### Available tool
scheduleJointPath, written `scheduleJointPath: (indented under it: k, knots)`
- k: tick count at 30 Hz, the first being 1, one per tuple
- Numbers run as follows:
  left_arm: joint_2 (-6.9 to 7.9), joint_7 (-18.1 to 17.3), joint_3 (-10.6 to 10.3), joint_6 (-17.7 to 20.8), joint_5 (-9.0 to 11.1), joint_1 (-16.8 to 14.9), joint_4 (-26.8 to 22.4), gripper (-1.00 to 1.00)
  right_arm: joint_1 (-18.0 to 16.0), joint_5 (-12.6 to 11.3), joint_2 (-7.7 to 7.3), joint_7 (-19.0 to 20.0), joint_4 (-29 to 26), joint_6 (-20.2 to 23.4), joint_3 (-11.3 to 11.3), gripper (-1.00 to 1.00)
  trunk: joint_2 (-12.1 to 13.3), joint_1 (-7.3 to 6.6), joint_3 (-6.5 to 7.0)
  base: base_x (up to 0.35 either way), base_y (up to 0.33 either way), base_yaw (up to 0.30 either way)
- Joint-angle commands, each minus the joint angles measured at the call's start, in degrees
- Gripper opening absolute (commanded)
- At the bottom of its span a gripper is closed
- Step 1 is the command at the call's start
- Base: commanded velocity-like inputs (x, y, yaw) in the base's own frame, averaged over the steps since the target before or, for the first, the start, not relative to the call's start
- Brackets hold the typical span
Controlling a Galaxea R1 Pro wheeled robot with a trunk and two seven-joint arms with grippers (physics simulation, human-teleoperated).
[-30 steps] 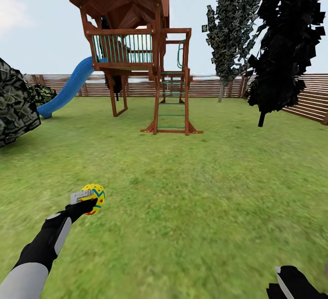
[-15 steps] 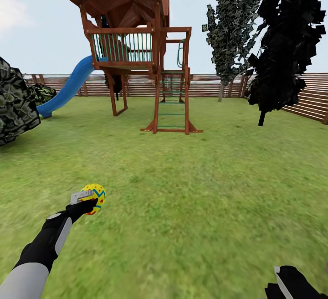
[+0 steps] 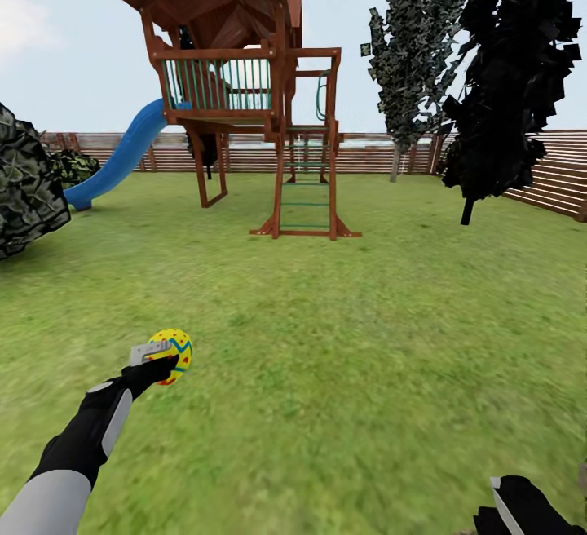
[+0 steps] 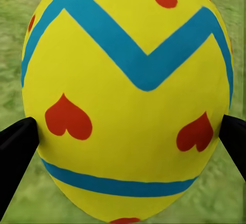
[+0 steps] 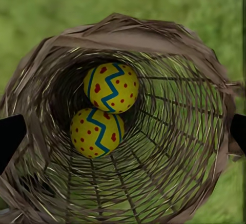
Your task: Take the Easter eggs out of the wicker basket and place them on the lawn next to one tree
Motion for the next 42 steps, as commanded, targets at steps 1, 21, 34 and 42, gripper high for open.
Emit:
scheduleJointPath:
  k: [1,21,34,42]
  knots:
    - [-0.02,-0.2,0.1,0.5,0.6,0.0,-0.1,-1.0,0.0,0.2,0.03,0.0,-0.1,0.3,-0.1,1.0,0.0,0.0,-0.06,0.0,-0.099,0.0]
    - [-1.59,-0.1,0.1,0.5,0.5,0.0,0.0,-1.0,0.0,0.3,0.11,0.1,0.0,0.3,-0.1,1.0,0.0,0.0,-0.06,-0.099,-0.078,0.0]
    - [-1.69,0.0,0.1,0.6,0.5,0.0,0.0,-1.0,0.0,0.1,0.24,0.2,0.0,0.2,-0.2,1.0,-5.2,2.85,-2.4,0.0,-0.001,0.0]
    - [-1.69,0.0,0.1,0.7,0.5,0.0,0.0,-1.0,0.0,0.1,0.21,0.2,0.0,0.2,-0.2,1.0,-8.5,4.61,-3.83,0.0,0.0,0.0]
